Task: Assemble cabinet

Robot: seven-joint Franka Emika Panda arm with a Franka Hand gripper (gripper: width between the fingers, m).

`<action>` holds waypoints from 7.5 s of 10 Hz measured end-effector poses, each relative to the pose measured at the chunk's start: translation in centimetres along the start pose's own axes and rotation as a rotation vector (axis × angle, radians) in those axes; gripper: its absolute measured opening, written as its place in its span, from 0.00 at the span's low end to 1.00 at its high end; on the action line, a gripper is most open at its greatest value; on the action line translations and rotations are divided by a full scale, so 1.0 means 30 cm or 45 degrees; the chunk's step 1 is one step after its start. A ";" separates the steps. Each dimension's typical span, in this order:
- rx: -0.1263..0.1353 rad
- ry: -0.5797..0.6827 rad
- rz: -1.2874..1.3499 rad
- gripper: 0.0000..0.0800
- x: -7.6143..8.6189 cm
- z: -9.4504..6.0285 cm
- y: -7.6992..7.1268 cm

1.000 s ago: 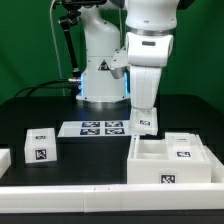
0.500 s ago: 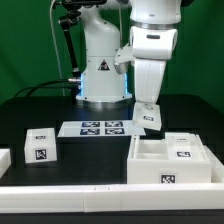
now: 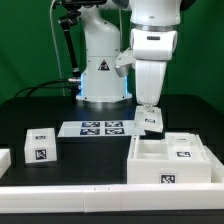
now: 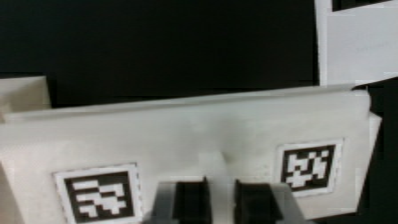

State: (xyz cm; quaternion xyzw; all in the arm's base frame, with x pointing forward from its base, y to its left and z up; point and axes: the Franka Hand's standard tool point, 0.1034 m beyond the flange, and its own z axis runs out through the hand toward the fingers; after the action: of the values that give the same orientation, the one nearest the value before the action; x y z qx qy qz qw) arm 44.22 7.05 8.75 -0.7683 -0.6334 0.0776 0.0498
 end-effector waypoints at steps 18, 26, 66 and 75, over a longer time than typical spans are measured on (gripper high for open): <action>0.021 0.067 0.037 0.08 -0.023 0.024 0.010; -0.034 0.084 0.034 0.08 -0.013 0.037 0.015; -0.010 0.114 -0.198 0.08 -0.035 0.041 0.161; -0.025 0.136 -0.187 0.08 -0.015 0.015 0.257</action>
Offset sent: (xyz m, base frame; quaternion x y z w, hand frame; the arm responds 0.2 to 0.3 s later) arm 0.0000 0.0000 0.0000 0.0000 0.0000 0.0000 1.0000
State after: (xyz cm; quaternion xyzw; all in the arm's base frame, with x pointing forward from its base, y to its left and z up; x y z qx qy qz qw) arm 51.51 5.12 6.96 -0.7234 -0.6851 0.0263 0.0814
